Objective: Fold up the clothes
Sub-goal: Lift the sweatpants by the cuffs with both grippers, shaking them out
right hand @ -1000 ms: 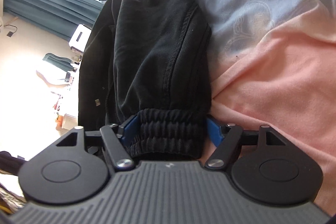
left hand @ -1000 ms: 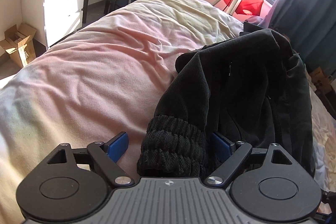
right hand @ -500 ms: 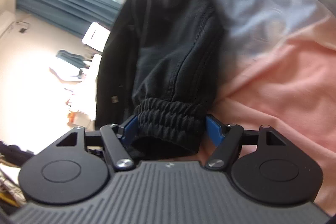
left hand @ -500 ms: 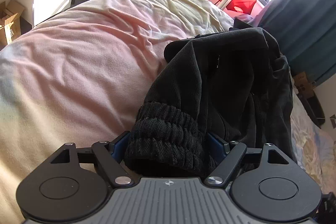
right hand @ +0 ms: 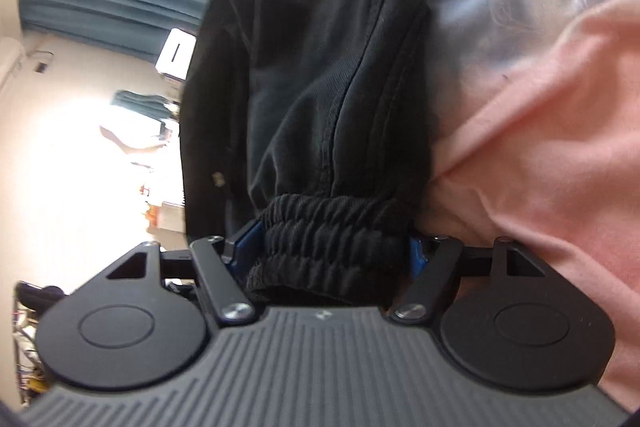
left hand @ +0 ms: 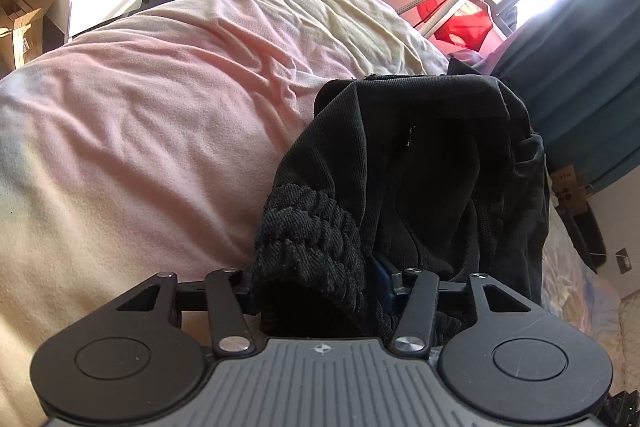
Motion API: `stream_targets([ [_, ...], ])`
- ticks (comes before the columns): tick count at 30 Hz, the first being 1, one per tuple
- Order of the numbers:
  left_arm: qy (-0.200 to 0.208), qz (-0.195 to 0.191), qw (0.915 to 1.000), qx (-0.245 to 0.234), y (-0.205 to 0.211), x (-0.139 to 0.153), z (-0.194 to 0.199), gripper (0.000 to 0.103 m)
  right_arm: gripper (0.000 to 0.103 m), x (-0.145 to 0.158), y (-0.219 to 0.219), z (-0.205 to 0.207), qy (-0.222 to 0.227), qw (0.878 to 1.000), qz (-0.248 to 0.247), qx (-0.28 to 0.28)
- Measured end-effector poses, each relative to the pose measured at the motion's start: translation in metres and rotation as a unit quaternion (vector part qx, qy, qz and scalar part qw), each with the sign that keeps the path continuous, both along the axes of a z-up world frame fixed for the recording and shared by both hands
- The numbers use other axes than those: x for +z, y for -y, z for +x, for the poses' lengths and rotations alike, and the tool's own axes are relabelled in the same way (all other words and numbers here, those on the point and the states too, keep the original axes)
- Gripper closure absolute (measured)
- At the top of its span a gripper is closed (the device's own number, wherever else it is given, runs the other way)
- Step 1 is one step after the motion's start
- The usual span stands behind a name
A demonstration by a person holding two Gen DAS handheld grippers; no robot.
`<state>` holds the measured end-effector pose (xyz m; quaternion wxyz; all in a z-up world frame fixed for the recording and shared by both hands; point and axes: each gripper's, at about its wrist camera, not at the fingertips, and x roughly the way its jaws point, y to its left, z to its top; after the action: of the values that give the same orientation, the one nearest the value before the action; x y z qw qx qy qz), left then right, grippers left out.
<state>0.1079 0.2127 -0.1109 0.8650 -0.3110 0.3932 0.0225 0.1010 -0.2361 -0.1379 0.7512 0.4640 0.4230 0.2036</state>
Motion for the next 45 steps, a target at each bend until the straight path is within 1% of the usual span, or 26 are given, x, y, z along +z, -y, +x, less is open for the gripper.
stream_targets([
  [1, 0.009, 0.001, 1.0, 0.0, 0.001, 0.003, -0.002, 0.067, 0.045, 0.004, -0.002, -0.003, 0.007, 1.0, 0.001, 0.0],
  [2, 0.018, 0.002, 0.9998, 0.001, 0.002, 0.005, -0.004, 0.078, 0.05, 0.009, -0.003, -0.006, 0.015, 1.0, 0.002, 0.0],
  [3, 0.03, 0.002, 0.9996, 0.001, 0.004, 0.009, -0.006, 0.082, 0.062, 0.013, -0.005, -0.008, 0.022, 1.0, 0.002, -0.001],
  [4, 0.041, 0.006, 0.9991, 0.002, 0.006, 0.015, -0.007, 0.083, 0.073, 0.017, -0.007, -0.011, 0.029, 1.0, 0.003, -0.001],
  [6, 0.063, 0.016, 0.9978, 0.004, 0.011, 0.028, -0.008, 0.085, 0.077, 0.026, -0.01, -0.017, 0.044, 0.999, 0.005, -0.001],
  [9, 0.104, 0.018, 0.9941, 0.023, 0.009, 0.061, -0.001, 0.086, 0.079, 0.038, -0.016, -0.025, 0.066, 0.998, 0.007, -0.002],
  [12, 0.14, 0.026, 0.9892, 0.035, -0.003, 0.102, 0.024, 0.086, 0.079, 0.053, -0.027, -0.03, 0.091, 0.996, 0.019, 0.008],
  [14, 0.154, 0.05, 0.9862, 0.033, -0.012, 0.132, 0.05, 0.087, 0.079, 0.065, -0.051, -0.029, 0.109, 0.993, 0.04, 0.034],
  [17, 0.159, 0.101, 0.9817, 0.03, -0.026, 0.173, 0.095, 0.087, 0.079, 0.08, -0.098, -0.017, 0.13, 0.988, 0.062, 0.062],
  [20, 0.147, 0.146, 0.9772, 0.047, -0.049, 0.201, 0.148, 0.087, 0.079, 0.082, -0.16, 0.006, 0.142, 0.982, 0.092, 0.087],
  [21, 0.143, 0.165, 0.9742, 0.055, -0.058, 0.205, 0.164, 0.087, 0.079, 0.083, -0.181, 0.015, 0.15, 0.979, 0.092, 0.102],
  [23, 0.133, 0.21, 0.9664, 0.066, -0.078, 0.205, 0.199, 0.087, 0.079, 0.082, -0.226, 0.029, 0.168, 0.974, 0.077, 0.132],
  [26, 0.109, 0.256, 0.9582, 0.065, -0.101, 0.179, 0.247, 0.087, 0.08, 0.069, -0.285, 0.043, 0.176, 0.97, 0.05, 0.16],
  [27, 0.094, 0.261, 0.9584, 0.067, -0.109, 0.159, 0.26, 0.087, 0.086, 0.059, -0.3, 0.052, 0.165, 0.97, 0.052, 0.169],
  [28, 0.079, 0.266, 0.9583, 0.068, -0.117, 0.14, 0.272, 0.087, 0.089, 0.048, -0.309, 0.06, 0.151, 0.972, 0.045, 0.173],
  [30, 0.052, 0.273, 0.958, 0.069, -0.133, 0.104, 0.294, 0.087, 0.09, 0.026, -0.326, 0.075, 0.124, 0.975, 0.032, 0.182],
  [33, 0.035, 0.263, 0.9618, 0.066, -0.149, 0.07, 0.295, 0.085, 0.09, -0.001, -0.336, 0.084, 0.094, 0.974, 0.009, 0.207],
  [36, 0.021, 0.255, 0.9646, 0.063, -0.164, 0.039, 0.295, 0.081, 0.093, 0.018, -0.321, 0.07, 0.127, 0.965, -0.033, 0.227],
  [37, 0.026, 0.259, 0.9637, 0.061, -0.163, 0.04, 0.291, 0.079, 0.092, 0.024, -0.316, 0.065, 0.138, 0.961, -0.047, 0.234],
  [38, 0.024, 0.261, 0.9628, 0.065, -0.162, 0.045, 0.285, 0.073, 0.092, 0.031, -0.311, 0.061, 0.149, 0.957, -0.061, 0.24],
  [39, 0.022, 0.263, 0.962, 0.069, -0.16, 0.049, 0.279, 0.064, 0.092, 0.037, -0.306, 0.056, 0.16, 0.953, -0.075, 0.247],
  [40, 0.022, 0.265, 0.9614, 0.071, -0.156, 0.053, 0.271, 0.057, 0.092, 0.044, -0.301, 0.051, 0.171, 0.948, -0.089, 0.253],
  [41, 0.029, 0.265, 0.9615, 0.065, -0.143, 0.059, 0.258, 0.044, 0.092, 0.05, -0.296, 0.046, 0.182, 0.943, -0.103, 0.259],
  [42, 0.037, 0.266, 0.9616, 0.058, -0.131, 0.064, 0.244, 0.035, 0.091, 0.057, -0.291, 0.042, 0.192, 0.938, -0.117, 0.265],
  [43, 0.044, 0.266, 0.9616, 0.052, -0.118, 0.07, 0.231, 0.033, 0.091, 0.063, -0.286, 0.037, 0.203, 0.932, -0.131, 0.271],
  [45, 0.058, 0.267, 0.9612, 0.039, -0.092, 0.081, 0.203, 0.03, 0.091, 0.085, -0.257, 0.024, 0.224, 0.93, -0.157, 0.245],
])
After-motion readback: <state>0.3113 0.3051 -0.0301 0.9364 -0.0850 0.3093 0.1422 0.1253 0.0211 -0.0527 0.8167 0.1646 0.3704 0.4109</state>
